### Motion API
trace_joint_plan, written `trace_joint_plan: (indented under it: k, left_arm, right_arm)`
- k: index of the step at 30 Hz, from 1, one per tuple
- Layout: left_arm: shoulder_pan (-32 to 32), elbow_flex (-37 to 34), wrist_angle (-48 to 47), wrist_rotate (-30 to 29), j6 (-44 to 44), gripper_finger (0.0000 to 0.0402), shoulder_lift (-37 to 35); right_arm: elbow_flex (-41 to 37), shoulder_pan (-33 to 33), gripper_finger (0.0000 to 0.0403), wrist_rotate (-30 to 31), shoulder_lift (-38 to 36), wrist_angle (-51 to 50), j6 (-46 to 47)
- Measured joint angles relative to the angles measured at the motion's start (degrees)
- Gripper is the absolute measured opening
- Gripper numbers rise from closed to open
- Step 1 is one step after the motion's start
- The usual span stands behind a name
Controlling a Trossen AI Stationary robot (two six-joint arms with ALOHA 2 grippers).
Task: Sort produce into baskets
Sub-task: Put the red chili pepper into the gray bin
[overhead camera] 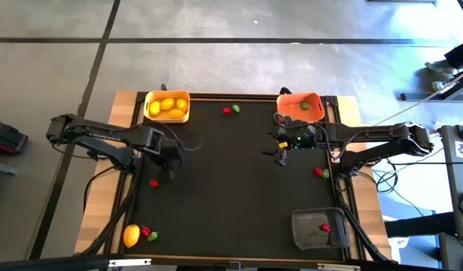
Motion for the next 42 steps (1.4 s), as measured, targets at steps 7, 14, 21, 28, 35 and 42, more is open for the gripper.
trace_joint_plan:
  k: [7, 14, 21, 28, 35, 42]
  left_arm:
    - [-8.20, 0.00, -2.20, 0.02, -5.83, 0.0260, 3.50]
    - [-12.45, 0.00, -2.18, 0.01, -12.41, 0.0260, 5.91]
    - [-17.22, 0.00, -2.66, 0.00, -13.23, 0.0260, 6.51]
    - [-22.52, -0.01, -5.18, -0.20, -16.70, 0.0260, 6.80]
    - [-26.30, -4.69, -5.07, 1.39, -21.82, 0.0260, 7.06]
    - [-28.74, -10.36, -0.34, 2.15, -23.58, 0.0260, 7.06]
  right_arm:
    - [0.00, 0.07, 0.0319, -5.42, -0.02, -6.94, 3.19]
    - [0.00, 5.08, 0.0319, -6.48, -0.02, -8.76, 6.46]
    - [0.00, 11.71, 0.0319, -0.64, -0.02, -8.66, 10.70]
    - [0.00, 15.40, 0.0319, 5.61, -0.02, -8.72, 12.24]
    - [0.00, 15.41, 0.0319, 6.05, -0.02, -8.87, 12.09]
    - [0.00, 15.41, 0.0319, 6.16, -0.02, -8.85, 11.87]
